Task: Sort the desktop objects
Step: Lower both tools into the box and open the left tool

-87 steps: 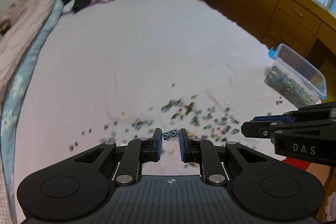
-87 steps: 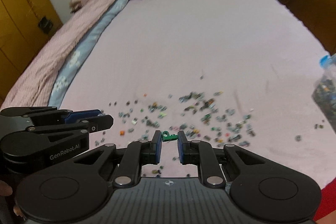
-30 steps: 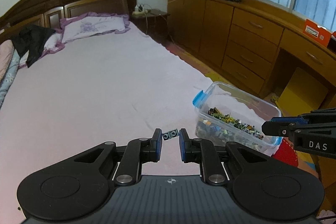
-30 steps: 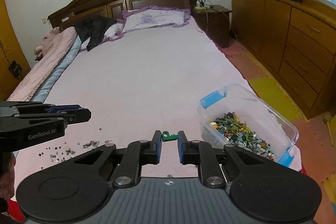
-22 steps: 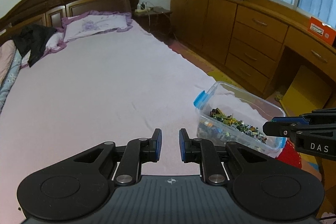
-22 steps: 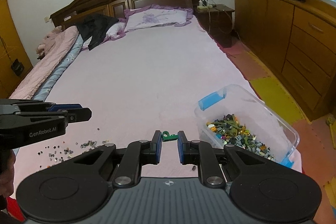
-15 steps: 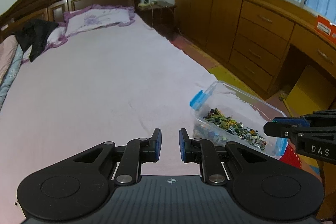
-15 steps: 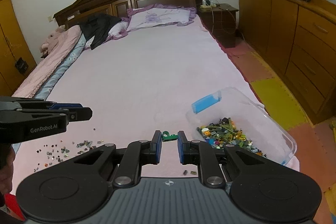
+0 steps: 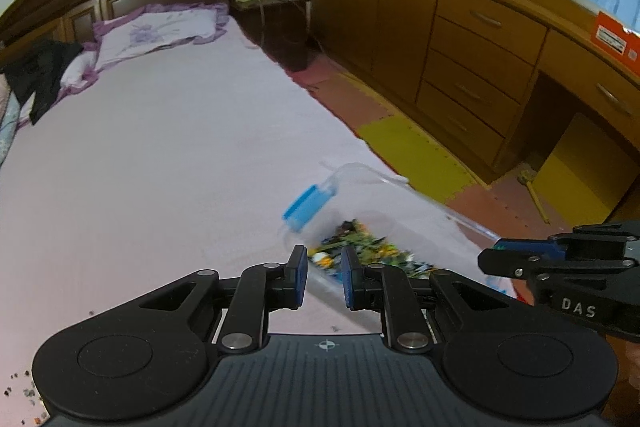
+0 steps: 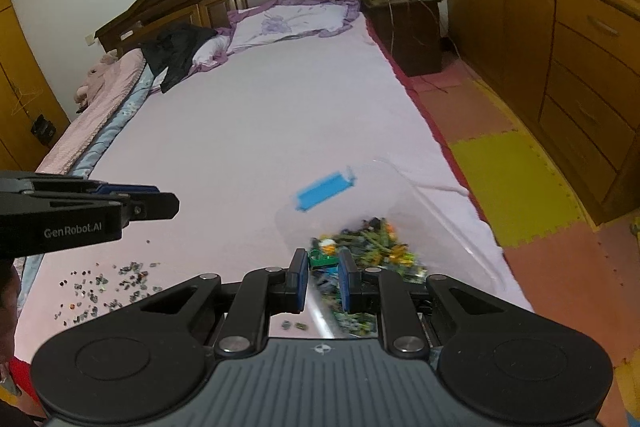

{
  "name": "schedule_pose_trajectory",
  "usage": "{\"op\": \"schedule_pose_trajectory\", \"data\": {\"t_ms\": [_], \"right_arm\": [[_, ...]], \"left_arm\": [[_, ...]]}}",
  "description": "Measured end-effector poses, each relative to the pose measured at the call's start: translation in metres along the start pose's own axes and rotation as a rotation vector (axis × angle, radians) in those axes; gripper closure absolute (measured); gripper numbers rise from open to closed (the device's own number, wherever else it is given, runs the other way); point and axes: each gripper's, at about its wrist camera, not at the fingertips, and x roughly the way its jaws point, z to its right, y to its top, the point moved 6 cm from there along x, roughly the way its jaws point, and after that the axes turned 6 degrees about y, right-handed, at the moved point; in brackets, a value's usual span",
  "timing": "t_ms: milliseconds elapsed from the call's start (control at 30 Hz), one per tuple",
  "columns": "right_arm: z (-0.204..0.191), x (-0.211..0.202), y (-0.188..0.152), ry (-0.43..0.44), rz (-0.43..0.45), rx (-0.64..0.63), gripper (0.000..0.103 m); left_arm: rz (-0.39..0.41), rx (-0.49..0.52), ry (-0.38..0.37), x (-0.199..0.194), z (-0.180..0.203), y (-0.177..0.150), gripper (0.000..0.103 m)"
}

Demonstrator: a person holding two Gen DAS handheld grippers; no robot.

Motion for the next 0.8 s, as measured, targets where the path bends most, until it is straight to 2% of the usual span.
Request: {"op": "schedule_pose_trajectory", "data": {"t_ms": [333,533,800], "right_arm": [[0.066,0.010,-0.009,0.012,-0.055,0.031,0.086],[0.078,0.020,-0.013,0.026,-0.080,0.044,0.086],[0.081,0.030,-0.009,0.039,-0.092,0.043,0.086]], "left_arm": [[-0.041,0.062,-0.024,0.030,0.069,0.010,0.084],[-0.059,0.093,-0.032,0.042,0.091,0.014,0.084],[-0.060,0.104,-0.029,0.049,0.098,0.021,0.082]]}}
